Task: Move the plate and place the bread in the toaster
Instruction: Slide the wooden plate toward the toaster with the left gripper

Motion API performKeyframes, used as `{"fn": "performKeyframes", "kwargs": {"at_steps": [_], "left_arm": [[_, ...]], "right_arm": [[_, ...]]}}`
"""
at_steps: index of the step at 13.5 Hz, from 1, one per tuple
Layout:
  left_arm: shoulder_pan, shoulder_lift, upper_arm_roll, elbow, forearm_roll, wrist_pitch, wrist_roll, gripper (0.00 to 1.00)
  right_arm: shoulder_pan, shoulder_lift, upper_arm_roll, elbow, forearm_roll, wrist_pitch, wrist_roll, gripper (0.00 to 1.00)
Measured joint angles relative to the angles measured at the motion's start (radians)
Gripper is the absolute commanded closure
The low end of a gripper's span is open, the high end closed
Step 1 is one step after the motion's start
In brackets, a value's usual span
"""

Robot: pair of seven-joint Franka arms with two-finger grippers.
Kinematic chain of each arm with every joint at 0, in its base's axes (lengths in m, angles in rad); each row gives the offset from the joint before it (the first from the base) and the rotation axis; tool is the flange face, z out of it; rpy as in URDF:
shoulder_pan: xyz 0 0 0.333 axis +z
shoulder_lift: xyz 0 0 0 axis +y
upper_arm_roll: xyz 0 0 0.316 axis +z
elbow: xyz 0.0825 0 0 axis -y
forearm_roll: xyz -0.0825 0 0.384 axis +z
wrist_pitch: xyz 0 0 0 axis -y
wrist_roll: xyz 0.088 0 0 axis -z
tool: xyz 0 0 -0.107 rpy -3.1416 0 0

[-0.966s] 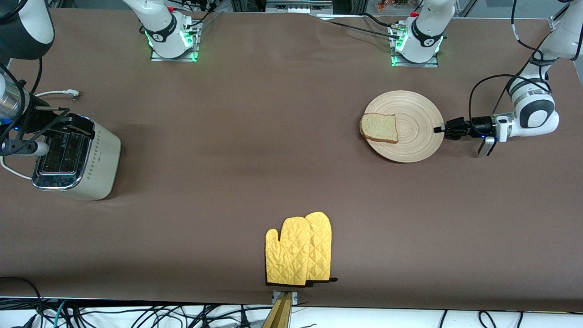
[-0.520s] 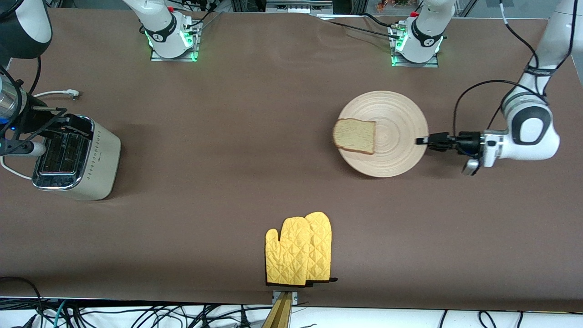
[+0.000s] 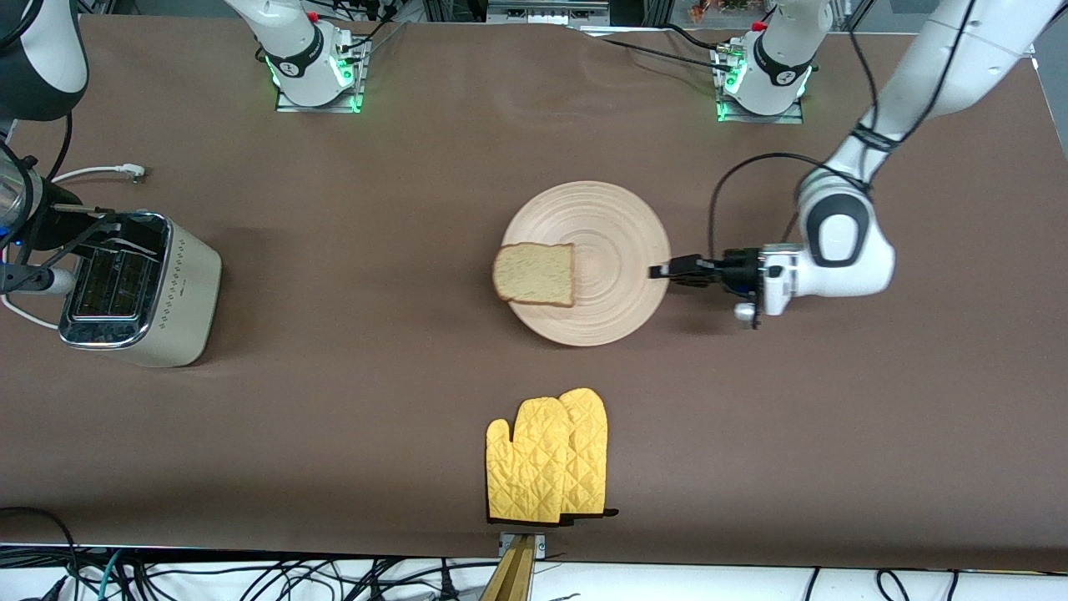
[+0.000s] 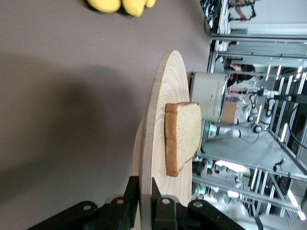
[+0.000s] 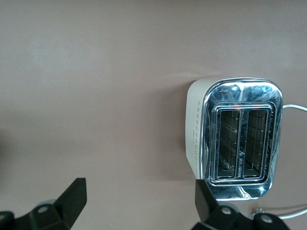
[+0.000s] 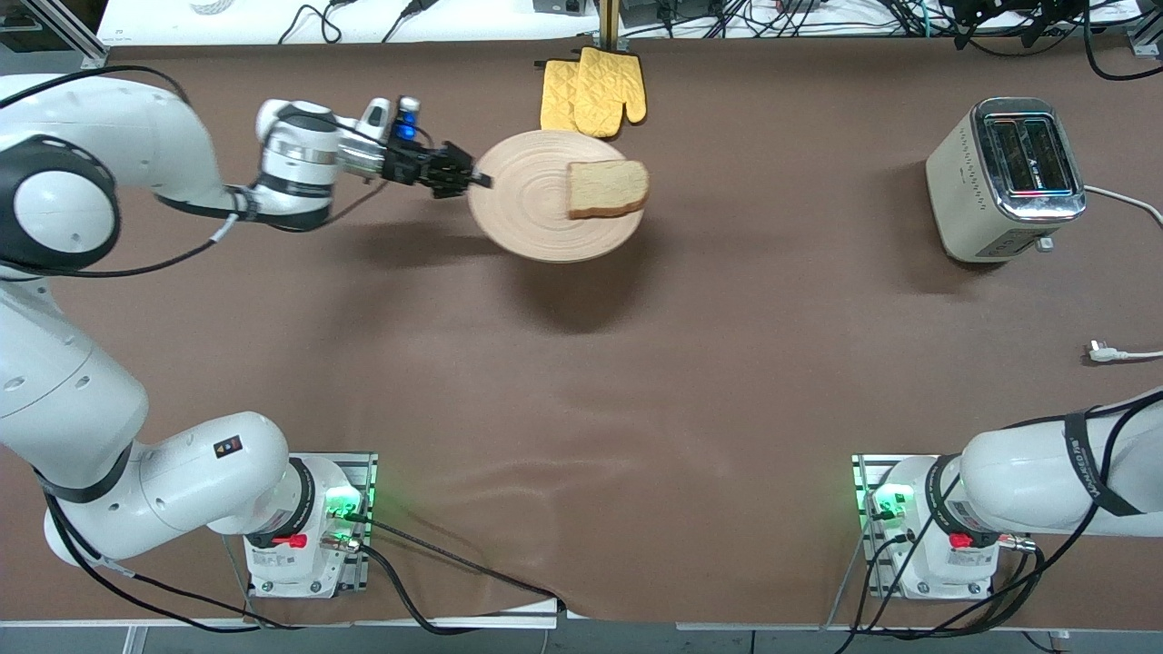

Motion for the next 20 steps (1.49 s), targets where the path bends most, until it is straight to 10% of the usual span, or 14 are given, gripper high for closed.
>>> {"fn": "performKeyframes", "kwargs": {"at_steps": [6,16,18,19,20], "left_arm": [[-0.187,0.167,0.004,-0.031,-0.532,0.180,0.612,1.00],[-0.298,0.204,0.080,-0.004,-0.591,0.187,0.674,1.00],[-0.307,0.206,0.084,0.002,-0.597,0.188,0.674,0.24],[-0.307,0.207,0.084,0.006,-0.597,0.188,0.674,0.00],[-0.307,0.207,0.085,0.014,-0.597,0.187,0.673,0.00]], "right_arm": [[-0.007,0.021,0.000,0.000,0.010,0.001,0.000,0.00],[0.023,0.104,0.009,-0.001,0.010,-0.052,-0.001,0.00],[0.028,0.121,0.009,-0.002,0.011,-0.049,-0.001,0.00],[0.028,0.132,0.009,-0.002,0.015,-0.039,-0.001,0.00],[0.028,0.142,0.009,-0.002,0.032,-0.028,-0.001,0.00]]}}
